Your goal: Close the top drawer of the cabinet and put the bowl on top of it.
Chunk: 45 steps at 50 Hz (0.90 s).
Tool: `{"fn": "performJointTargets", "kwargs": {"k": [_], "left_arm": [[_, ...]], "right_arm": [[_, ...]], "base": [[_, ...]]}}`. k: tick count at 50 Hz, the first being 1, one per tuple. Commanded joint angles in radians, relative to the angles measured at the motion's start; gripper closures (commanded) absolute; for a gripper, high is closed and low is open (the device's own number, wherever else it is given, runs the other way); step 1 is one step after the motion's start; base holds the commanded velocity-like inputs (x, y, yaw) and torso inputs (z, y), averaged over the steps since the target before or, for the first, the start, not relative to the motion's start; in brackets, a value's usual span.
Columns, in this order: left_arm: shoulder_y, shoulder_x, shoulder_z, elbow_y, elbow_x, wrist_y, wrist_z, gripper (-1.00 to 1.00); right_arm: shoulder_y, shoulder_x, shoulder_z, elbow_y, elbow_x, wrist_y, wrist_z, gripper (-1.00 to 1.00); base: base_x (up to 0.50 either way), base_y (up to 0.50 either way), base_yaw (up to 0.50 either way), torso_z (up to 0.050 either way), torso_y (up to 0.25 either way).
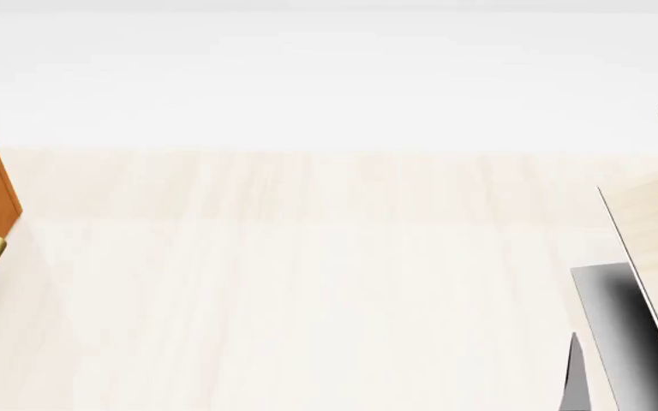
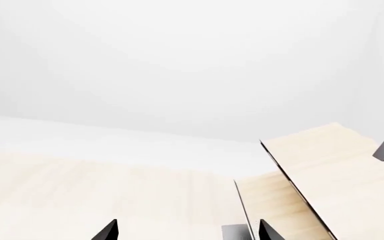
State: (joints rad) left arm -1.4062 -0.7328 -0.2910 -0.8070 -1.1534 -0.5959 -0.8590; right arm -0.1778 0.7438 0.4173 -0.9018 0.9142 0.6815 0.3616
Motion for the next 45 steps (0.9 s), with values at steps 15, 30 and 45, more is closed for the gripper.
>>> {"fn": "performJointTargets", "kwargs": {"k": [15, 30, 45], "left_arm": [[0.012, -0.028, -0.005, -0.133, 0.024, 0.07, 0.069, 1.0], [0.01, -0.032, 0.017, -0.179, 0.056, 0.08, 0.058, 1.0], [-0.004, -0.033, 0.028, -0.112, 0.034, 0.004, 0.059, -1.0]], "right_arm": [[0.0, 0.006, -0.01, -0.003, -0.004, -0.003, 0.008, -1.0], [-0.001, 0.012, -0.007, -0.008, 0.008, -0.003, 0.016, -1.0], [-0.011, 0.001, -0.032, -0.001, -0.023, -0.021, 0.003, -1.0]], "base": [[0.0, 0.0, 0.0, 0.001, 0.0], [0.0, 0.0, 0.0, 0.0, 0.0], [0.0, 0.0, 0.0, 0.0, 0.0]]}}
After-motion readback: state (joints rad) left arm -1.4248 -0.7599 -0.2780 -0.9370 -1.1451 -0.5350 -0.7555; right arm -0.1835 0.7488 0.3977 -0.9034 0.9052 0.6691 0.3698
